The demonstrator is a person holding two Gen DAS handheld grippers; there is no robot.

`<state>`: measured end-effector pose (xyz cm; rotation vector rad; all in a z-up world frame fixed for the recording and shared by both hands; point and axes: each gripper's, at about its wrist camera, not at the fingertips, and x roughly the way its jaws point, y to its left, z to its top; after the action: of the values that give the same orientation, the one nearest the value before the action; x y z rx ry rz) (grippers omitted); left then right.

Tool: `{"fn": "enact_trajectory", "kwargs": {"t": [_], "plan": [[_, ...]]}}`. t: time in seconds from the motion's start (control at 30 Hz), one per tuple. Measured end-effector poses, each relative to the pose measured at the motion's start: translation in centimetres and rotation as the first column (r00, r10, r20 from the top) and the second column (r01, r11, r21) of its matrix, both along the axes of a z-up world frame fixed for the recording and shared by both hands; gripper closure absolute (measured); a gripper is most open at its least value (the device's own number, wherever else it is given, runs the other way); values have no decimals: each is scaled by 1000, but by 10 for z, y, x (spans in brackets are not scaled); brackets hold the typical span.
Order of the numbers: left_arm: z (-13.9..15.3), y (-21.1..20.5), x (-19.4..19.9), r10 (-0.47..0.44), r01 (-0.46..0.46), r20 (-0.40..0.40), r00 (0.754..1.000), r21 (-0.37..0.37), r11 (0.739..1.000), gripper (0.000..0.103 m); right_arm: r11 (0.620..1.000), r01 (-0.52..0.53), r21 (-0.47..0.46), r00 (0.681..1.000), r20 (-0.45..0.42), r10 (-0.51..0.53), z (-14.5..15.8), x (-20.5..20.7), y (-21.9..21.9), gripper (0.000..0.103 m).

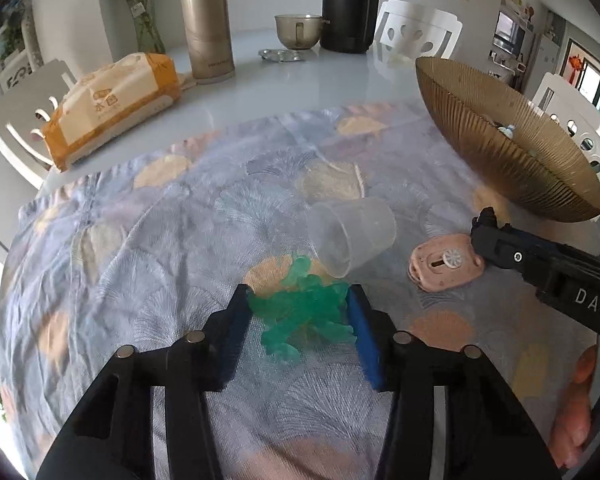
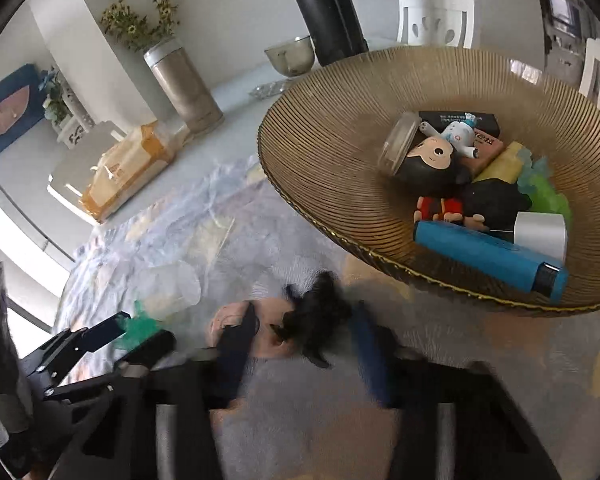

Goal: Organize rigid objects
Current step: 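Grasp the green toy with left tool while right tool grasps the black figure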

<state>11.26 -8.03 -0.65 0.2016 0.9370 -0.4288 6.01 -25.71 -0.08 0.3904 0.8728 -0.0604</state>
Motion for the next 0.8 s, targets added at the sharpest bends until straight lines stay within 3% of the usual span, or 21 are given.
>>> {"fn": "enact_trajectory", "kwargs": {"t": [0.23, 0.43, 0.57, 0.67, 0.8], "plan": [[9, 14, -31, 17, -18, -15, 1000, -49, 999, 58, 999, 3, 50, 1000, 5, -3, 3, -21, -9, 63], [19, 33, -83, 58, -58, -5, 998, -108, 992, 58, 991, -94, 96, 995, 29, 91, 11, -74, 5, 63], [17, 42, -106, 115, -113, 11, 993, -116, 987, 58, 986, -162, -22, 986, 45, 163, 16, -102, 27, 63], [18, 49, -118, 153, -143, 68, 986, -128, 981, 58, 971, -209, -118, 975, 57, 216, 17, -111, 42, 63], [15, 50, -123, 202, -191, 142, 969, -90, 978, 58, 955, -280, -94, 958, 33, 284, 6, -113, 47, 63]]}}
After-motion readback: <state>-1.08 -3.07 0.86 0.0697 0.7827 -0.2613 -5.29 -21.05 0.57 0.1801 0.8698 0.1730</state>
